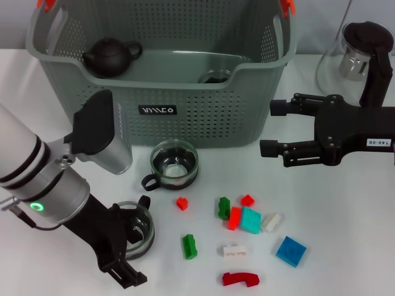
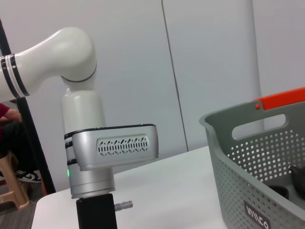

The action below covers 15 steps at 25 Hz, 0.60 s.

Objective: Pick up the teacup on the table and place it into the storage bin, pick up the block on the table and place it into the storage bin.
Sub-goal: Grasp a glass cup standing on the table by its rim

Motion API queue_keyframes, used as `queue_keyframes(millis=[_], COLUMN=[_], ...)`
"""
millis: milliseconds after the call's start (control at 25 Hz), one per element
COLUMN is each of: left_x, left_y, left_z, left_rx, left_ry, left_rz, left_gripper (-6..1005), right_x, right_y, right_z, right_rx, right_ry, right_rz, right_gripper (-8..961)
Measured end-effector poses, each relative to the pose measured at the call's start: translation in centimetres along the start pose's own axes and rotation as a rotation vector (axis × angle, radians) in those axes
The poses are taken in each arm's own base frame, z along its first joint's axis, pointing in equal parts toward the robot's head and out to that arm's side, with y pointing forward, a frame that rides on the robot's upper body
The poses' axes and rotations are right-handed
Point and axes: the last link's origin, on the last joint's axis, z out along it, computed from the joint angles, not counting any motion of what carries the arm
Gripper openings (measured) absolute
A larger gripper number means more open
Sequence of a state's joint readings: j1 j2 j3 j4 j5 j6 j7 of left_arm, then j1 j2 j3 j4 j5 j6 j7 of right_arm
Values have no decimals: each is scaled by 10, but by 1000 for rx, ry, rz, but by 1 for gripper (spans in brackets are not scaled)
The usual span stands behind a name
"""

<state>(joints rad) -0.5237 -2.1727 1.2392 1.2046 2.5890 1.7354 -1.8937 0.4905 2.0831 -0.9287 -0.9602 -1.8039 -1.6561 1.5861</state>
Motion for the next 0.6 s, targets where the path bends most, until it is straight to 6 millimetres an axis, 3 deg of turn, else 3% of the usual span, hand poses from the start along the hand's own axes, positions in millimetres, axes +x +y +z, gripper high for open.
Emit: queue_keyframes(millis=[160, 600], left_x=[1, 1], left_y=[2, 2], left_z=[2, 4], left_rx=[-6, -4], left_ry=[-10, -28], left_rz=[11, 22], left_gripper=[828, 491], right_x=[0, -2], right_y=[-1, -2], right_z=[-2, -3], right_rx=[8, 16], right_ry=[-6, -14], right_rz=[2, 1], right_gripper=[947, 947])
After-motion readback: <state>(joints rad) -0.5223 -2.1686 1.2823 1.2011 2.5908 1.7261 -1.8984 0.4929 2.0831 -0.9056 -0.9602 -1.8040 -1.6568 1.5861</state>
